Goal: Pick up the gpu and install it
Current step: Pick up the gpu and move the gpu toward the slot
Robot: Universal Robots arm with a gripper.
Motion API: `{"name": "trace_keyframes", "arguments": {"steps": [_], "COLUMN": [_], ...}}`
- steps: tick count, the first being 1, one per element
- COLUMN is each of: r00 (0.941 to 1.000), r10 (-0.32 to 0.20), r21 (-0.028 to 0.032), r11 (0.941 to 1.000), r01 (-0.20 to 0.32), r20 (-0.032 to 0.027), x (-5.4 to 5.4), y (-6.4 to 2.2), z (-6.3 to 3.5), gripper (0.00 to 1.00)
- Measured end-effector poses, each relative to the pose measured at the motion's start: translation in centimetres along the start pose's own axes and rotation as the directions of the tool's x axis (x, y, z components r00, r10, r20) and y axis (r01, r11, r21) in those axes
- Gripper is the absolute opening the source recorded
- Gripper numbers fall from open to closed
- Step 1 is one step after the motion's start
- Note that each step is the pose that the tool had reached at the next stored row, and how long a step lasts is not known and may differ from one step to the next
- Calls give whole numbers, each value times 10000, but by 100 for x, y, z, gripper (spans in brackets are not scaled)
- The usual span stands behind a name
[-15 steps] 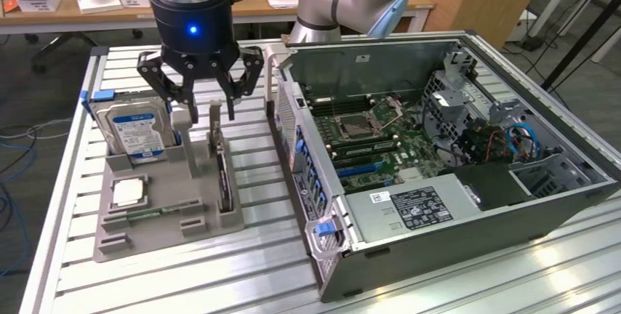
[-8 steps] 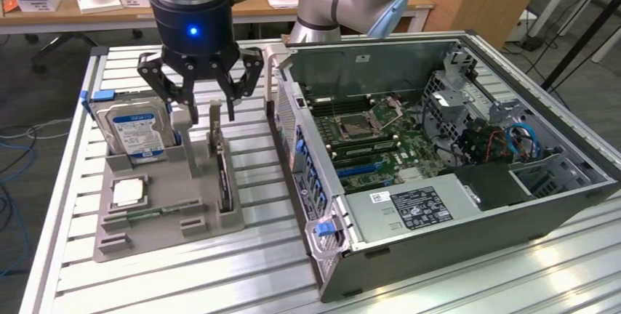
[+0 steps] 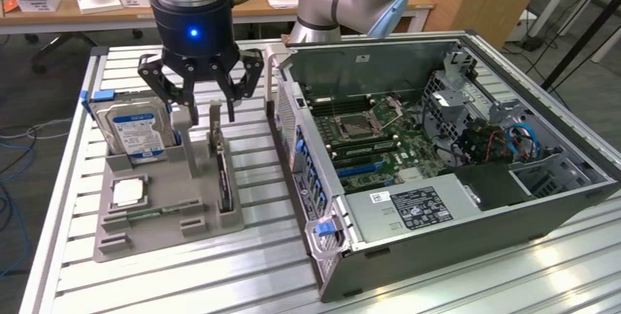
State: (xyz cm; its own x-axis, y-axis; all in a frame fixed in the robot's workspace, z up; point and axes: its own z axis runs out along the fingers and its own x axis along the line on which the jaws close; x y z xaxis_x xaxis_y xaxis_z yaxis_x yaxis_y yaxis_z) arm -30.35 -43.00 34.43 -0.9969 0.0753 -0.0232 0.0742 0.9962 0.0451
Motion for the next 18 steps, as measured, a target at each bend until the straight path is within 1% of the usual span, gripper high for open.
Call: {"name": "trace_keyframes", "arguments": {"steps": [7,18], "r00": [10000,10000], "r10": [1,-8], "r21": [0,-1], "r11": [10000,10000], "r01": [-1,8], "r20": [0,-1], "x": [-1,-41], "y": [-1,0], "z": [21,72], "gripper": [53,53]}}
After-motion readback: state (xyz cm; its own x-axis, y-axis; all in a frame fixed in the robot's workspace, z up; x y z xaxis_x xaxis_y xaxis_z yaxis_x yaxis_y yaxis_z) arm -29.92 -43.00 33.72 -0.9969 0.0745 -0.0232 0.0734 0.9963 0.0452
